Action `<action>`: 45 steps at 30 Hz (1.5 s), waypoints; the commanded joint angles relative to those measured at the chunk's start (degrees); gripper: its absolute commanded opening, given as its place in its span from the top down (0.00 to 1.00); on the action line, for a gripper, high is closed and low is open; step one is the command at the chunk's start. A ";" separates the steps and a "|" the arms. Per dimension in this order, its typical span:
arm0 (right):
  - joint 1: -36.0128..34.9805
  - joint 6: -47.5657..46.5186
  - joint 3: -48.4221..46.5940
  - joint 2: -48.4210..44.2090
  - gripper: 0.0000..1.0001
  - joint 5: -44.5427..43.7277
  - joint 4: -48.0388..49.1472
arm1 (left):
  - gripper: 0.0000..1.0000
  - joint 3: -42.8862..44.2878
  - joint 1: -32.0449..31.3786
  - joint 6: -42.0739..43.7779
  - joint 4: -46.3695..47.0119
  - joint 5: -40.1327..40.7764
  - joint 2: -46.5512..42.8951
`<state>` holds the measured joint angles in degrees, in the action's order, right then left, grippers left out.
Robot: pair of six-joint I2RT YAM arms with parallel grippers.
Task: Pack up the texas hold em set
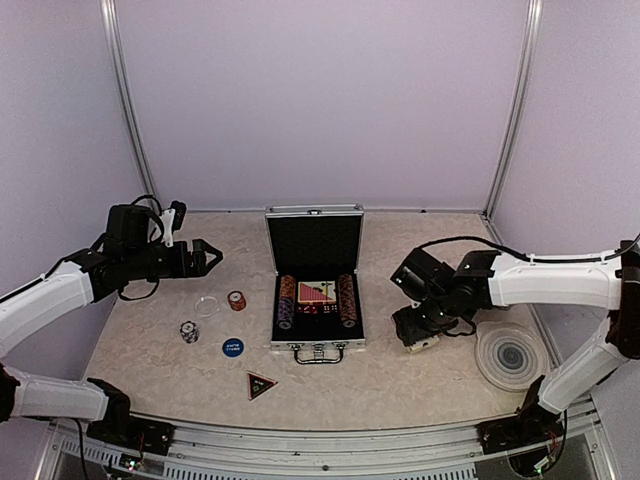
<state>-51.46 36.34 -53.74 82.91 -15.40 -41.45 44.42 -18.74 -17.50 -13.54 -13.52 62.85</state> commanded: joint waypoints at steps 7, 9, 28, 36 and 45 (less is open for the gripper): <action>-2.06 -19.35 -17.15 9.33 0.36 -0.90 -0.27 | 0.01 0.46 -0.20 0.23 0.97 -0.11 -0.65; -2.23 -22.63 -20.46 11.03 0.37 0.56 1.15 | 0.01 0.49 -0.15 0.26 0.97 -0.02 -0.83; -7.58 -50.12 -38.51 28.86 0.35 9.05 5.30 | 0.01 0.46 -0.25 0.62 0.42 1.48 -1.77; -8.01 -53.84 -39.19 32.00 0.34 8.11 4.41 | 0.01 0.41 -0.25 0.62 0.44 1.68 -1.77; -8.56 -57.52 -41.20 34.33 0.34 8.35 4.45 | 0.01 0.49 -0.30 0.62 0.43 1.74 -1.61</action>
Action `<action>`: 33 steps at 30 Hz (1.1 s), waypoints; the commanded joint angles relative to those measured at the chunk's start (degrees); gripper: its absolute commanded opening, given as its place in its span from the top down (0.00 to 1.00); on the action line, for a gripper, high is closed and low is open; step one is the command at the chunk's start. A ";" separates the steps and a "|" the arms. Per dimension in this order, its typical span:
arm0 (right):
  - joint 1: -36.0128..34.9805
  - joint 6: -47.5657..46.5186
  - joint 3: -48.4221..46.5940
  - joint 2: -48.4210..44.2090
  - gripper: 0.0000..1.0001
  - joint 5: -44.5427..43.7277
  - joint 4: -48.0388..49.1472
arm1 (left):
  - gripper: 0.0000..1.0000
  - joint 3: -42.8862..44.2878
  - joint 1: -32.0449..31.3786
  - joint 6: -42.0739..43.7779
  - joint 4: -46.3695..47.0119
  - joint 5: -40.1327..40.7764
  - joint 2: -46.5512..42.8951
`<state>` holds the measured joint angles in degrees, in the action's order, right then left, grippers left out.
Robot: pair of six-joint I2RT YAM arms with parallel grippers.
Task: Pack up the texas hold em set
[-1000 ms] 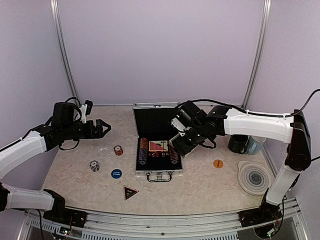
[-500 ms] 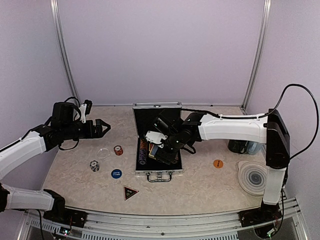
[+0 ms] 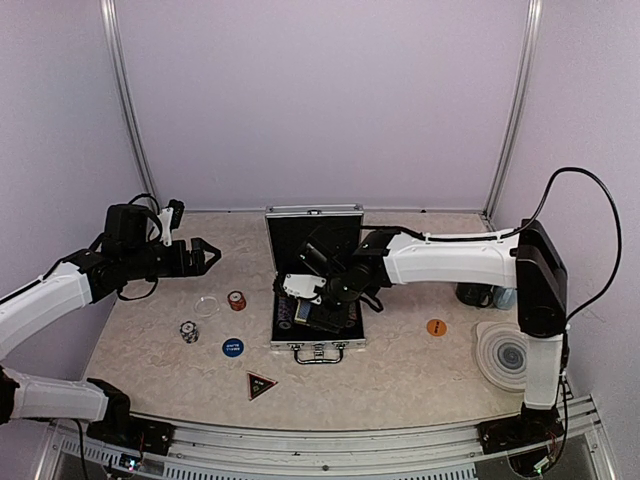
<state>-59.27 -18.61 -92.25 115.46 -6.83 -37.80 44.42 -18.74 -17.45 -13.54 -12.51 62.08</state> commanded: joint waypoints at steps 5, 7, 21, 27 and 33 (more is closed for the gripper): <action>-0.85 -3.99 -4.40 4.18 0.33 -1.17 0.25 | 0.01 0.55 -0.25 0.58 0.38 0.75 -0.91; -0.85 -4.35 -4.76 4.89 0.33 -1.02 0.29 | 0.01 0.57 -0.26 0.64 0.35 0.77 -0.91; -0.85 -5.84 -4.26 6.61 0.25 -3.22 1.63 | 0.01 0.62 0.24 0.58 0.49 0.03 -0.57; -0.85 -6.46 -4.39 6.87 0.19 -5.01 1.93 | 0.01 0.58 0.37 0.58 0.51 0.03 -0.48; -0.82 -5.15 -2.26 4.70 0.18 -7.92 3.22 | 0.01 0.58 0.46 0.57 0.48 0.03 -0.48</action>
<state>-59.53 -24.49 -95.09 121.30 -12.40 -36.32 44.42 -18.68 -17.43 -13.54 -12.01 62.08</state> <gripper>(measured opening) 0.820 0.989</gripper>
